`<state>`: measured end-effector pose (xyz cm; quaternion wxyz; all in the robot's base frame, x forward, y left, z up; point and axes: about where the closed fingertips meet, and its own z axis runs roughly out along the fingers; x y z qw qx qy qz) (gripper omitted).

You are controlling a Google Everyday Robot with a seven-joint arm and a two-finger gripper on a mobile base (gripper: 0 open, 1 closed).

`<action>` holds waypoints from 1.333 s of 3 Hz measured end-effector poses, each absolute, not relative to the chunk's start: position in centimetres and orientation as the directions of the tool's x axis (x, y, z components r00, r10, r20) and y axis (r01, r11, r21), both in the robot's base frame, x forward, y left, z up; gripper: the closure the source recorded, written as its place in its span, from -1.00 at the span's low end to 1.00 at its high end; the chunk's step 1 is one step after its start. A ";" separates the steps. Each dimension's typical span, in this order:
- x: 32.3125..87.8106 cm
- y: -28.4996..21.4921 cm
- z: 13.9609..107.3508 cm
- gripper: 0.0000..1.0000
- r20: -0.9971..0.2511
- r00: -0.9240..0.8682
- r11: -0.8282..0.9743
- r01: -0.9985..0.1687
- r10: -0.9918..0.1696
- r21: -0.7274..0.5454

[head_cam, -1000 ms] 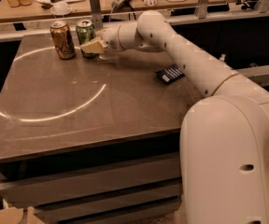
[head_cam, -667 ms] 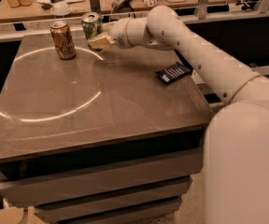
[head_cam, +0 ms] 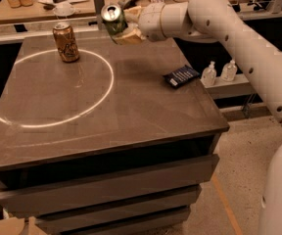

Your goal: Knock green can over

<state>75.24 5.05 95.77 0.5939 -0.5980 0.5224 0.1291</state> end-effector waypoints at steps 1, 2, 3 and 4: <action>73.3 5.8 94.6 1.00 -0.724 0.496 0.129 -0.777 -0.479 -0.617; 73.1 6.6 94.7 1.00 -0.650 0.553 0.029 -0.750 -0.522 -0.661; 70.8 7.4 94.2 1.00 -0.528 0.645 -0.160 -0.704 -0.552 -0.692; 67.8 8.1 93.7 1.00 -0.381 0.744 -0.374 -0.626 -0.549 -0.684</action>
Offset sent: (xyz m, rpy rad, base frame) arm -0.0292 0.0155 -0.0155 -0.3571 -0.1360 0.2388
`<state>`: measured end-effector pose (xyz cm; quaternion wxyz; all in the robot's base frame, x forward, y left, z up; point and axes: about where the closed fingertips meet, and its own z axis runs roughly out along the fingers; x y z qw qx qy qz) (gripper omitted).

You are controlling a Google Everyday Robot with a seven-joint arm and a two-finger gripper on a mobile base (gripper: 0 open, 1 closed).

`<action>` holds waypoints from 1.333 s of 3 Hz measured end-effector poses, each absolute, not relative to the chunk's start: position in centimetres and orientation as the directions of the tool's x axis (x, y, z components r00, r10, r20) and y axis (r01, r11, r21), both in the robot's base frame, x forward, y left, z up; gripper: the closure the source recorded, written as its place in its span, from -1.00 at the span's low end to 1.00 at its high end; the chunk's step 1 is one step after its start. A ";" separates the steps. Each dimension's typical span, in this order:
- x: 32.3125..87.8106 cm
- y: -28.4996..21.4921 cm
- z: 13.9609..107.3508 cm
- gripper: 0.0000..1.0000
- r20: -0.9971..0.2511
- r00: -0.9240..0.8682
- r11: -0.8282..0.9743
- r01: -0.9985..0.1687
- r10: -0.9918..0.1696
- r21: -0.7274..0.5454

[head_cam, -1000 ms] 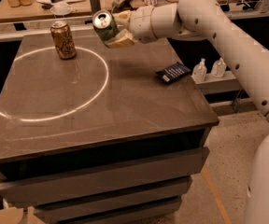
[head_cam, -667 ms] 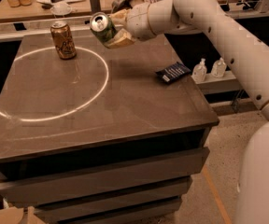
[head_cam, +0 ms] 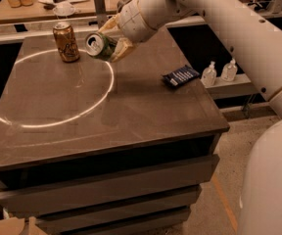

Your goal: Knock green can over

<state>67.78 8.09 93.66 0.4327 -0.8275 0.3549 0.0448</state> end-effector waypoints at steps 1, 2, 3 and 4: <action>66.1 8.2 93.5 1.00 -0.289 0.798 -0.496 -0.566 -0.529 -0.658; 65.5 7.7 92.7 1.00 -0.219 0.818 -0.552 -0.531 -0.532 -0.644; 65.5 7.7 92.5 1.00 -0.215 0.819 -0.556 -0.529 -0.532 -0.641; 65.0 8.8 92.5 1.00 -0.147 0.857 -0.643 -0.473 -0.493 -0.603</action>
Offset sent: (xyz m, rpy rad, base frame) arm -0.0241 -0.0147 -0.0167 -0.2635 -0.1364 0.0930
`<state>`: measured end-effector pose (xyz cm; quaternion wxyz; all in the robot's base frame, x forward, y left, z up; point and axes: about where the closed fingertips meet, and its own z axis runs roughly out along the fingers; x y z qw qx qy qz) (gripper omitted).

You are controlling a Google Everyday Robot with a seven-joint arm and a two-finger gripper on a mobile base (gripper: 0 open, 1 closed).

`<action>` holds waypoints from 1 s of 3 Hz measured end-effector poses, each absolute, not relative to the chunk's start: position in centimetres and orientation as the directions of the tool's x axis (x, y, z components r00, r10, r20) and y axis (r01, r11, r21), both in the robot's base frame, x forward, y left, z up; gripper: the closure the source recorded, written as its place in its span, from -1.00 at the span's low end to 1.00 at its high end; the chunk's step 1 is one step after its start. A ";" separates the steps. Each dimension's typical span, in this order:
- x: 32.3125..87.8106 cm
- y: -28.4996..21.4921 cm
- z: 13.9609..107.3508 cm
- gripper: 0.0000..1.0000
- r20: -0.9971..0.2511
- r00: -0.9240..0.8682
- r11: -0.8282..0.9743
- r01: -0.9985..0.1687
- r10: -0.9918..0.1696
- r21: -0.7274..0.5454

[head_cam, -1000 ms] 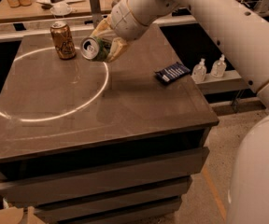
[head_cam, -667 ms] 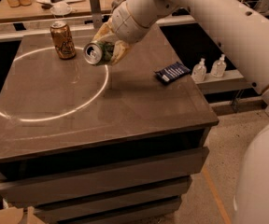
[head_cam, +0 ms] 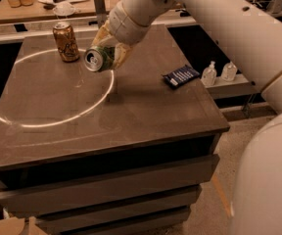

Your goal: Knock green can over

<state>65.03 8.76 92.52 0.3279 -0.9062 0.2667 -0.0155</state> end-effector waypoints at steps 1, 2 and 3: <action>64.0 10.6 93.0 1.00 -0.004 0.907 -0.778 -0.365 -0.422 -0.511; 63.5 11.9 92.8 1.00 0.150 0.917 -0.870 -0.284 -0.369 -0.403; 63.0 12.3 90.2 0.63 0.218 0.920 -0.917 -0.251 -0.326 -0.310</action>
Offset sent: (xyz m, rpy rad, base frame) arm -0.0182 0.0403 -0.0009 -0.5900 -0.2850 0.1780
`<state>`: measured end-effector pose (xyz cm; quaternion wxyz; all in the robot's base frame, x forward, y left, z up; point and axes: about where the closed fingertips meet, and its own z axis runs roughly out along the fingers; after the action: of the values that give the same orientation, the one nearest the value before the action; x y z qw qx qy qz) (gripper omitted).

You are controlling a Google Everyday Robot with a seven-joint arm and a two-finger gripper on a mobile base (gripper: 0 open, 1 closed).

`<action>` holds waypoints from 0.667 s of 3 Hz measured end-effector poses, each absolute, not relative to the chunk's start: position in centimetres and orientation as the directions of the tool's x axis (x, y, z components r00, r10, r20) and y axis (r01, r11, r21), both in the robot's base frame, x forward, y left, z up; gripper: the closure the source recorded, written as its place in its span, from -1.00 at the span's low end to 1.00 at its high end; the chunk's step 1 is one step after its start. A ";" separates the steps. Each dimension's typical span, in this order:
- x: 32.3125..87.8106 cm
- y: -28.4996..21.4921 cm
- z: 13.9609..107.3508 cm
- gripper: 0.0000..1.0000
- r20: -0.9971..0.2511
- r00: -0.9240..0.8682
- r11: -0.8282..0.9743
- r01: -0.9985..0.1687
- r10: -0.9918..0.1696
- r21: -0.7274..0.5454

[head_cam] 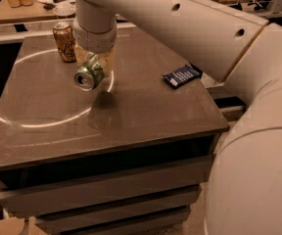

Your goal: Knock green can over

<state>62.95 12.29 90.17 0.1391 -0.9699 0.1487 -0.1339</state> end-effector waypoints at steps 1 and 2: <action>62.8 11.9 87.2 0.19 0.212 0.933 -0.936 -0.232 -0.292 -0.266; 63.0 11.5 85.2 -0.31 0.197 0.941 -0.941 -0.221 -0.275 -0.257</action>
Offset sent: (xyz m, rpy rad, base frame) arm 0.0037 -0.0134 -0.0674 -0.0479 0.0521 0.0612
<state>63.04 11.48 85.19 0.1166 -0.9782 0.1267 -0.1157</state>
